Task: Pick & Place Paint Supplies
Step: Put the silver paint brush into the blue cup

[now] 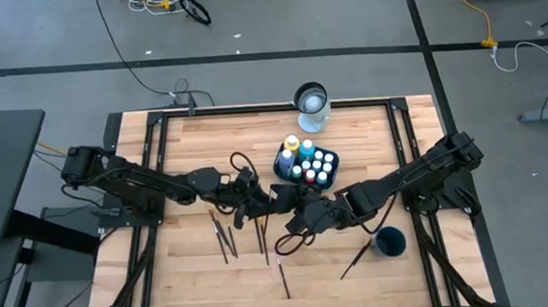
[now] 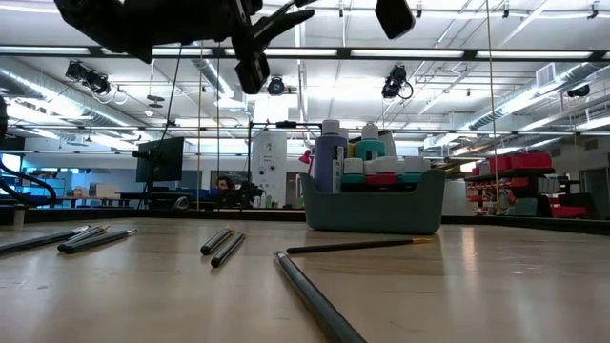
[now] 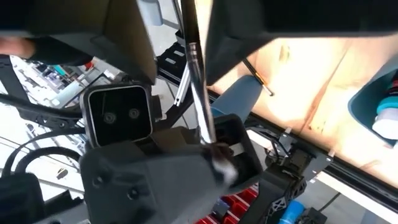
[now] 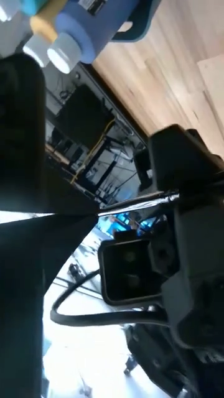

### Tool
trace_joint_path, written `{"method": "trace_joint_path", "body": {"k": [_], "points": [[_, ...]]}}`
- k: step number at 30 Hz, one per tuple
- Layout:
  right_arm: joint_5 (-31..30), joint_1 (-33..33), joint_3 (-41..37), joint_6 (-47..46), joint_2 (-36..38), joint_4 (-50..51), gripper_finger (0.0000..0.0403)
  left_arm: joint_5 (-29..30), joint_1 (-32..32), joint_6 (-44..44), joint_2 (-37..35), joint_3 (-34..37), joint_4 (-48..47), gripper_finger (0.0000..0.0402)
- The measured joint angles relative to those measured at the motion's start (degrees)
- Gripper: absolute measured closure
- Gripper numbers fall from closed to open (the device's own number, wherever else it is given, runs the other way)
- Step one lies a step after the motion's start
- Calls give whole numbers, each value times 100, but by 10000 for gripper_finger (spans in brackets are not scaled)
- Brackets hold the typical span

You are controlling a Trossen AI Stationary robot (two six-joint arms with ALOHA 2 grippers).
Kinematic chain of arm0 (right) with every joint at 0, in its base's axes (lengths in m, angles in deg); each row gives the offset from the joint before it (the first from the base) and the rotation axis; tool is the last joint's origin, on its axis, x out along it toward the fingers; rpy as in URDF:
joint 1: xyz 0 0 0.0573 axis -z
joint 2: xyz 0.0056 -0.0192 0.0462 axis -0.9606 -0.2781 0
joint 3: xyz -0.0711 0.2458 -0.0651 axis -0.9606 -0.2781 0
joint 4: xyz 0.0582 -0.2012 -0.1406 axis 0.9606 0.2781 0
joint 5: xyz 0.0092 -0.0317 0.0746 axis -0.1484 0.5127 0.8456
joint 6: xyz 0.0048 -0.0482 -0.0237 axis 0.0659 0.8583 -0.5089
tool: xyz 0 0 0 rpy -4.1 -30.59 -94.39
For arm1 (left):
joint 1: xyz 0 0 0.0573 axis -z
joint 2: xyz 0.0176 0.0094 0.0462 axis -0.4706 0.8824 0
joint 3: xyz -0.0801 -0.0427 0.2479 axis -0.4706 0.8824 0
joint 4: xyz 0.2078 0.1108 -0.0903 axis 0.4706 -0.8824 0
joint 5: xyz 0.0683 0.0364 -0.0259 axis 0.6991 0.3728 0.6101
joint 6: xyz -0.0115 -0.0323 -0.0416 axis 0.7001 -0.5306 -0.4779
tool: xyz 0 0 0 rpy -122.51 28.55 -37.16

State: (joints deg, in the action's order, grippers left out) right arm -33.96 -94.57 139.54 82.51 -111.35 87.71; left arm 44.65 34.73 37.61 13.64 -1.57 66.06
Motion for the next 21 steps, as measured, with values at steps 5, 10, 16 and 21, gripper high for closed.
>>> {"method": "trace_joint_path", "body": {"k": [5, 10, 16, 21], "points": [[13, 67, 9, -524, 6, -32, 392, 56, 0, 171, 3, 9, -62, 370], [29, 79, 10, -845, 15, 24, 371, 233, 0, 250, 7, 10, -253, 377], [-112, 68, 9, -1319, 13, 13, 345, 579, 2, 512, 4, 9, -387, 387], [-1115, 64, 7, -3150, 118, 260, 333, 915, 2, 830, 0, 9, -388, 378]]}}
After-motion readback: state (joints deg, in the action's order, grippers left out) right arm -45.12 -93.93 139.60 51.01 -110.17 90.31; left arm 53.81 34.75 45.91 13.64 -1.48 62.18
